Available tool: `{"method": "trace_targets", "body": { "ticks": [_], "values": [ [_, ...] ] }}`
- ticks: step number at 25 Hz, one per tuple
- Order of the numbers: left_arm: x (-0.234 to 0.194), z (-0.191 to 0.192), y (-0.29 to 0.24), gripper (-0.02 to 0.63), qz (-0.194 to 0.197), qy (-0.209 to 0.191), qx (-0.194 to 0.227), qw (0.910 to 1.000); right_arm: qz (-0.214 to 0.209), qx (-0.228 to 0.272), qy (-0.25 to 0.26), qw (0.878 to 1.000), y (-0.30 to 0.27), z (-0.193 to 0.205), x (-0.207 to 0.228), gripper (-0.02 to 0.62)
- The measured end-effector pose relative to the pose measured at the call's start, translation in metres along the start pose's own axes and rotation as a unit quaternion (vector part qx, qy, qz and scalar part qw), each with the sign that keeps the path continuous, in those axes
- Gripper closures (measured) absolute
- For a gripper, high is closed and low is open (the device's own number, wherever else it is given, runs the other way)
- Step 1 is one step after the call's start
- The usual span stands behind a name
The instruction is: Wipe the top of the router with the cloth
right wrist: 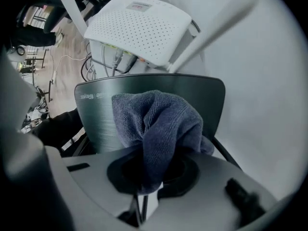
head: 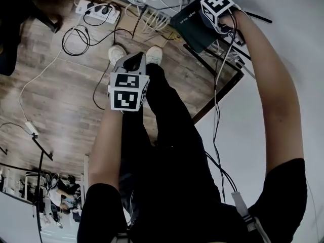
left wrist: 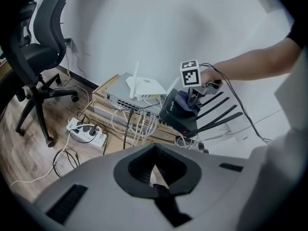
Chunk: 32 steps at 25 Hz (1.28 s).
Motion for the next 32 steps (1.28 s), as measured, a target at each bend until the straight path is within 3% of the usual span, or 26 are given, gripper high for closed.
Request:
{"method": "trace_targets", "body": {
  "ticks": [10, 18, 26, 29, 32],
  "values": [
    [-0.02, -0.017, 0.012, 0.594, 0.0, -0.009, -0.008, 0.9999, -0.051, -0.024, 0.055, 0.997, 0.005, -0.013, -0.06, 0.551],
    [-0.014, -0.022, 0.002, 0.594, 0.013, -0.023, -0.024, 0.9994, -0.123, 0.008, 0.062, 0.99, 0.006, -0.022, -0.098, 0.551],
    [-0.011, -0.027, -0.007, 0.594, 0.019, -0.033, -0.037, 0.9986, -0.132, 0.011, 0.095, 0.987, 0.003, -0.023, -0.096, 0.551],
    [-0.015, -0.031, -0.008, 0.595, 0.018, -0.036, -0.038, 0.9985, -0.142, 0.022, 0.08, 0.986, 0.002, -0.023, -0.089, 0.551],
    [-0.018, -0.035, -0.009, 0.594, 0.017, -0.034, -0.037, 0.9986, -0.116, 0.024, 0.054, 0.991, 0.001, -0.018, -0.062, 0.551]
  ]
}}
Point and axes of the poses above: the fingertips, and each gripper's own axes: y backward along the fingers, x to its right, z out of its underside, the point moved 2 cm from there along y, backward along the fingers, and after that the axes turned 11 degrees about y, right-handed, at the moved point
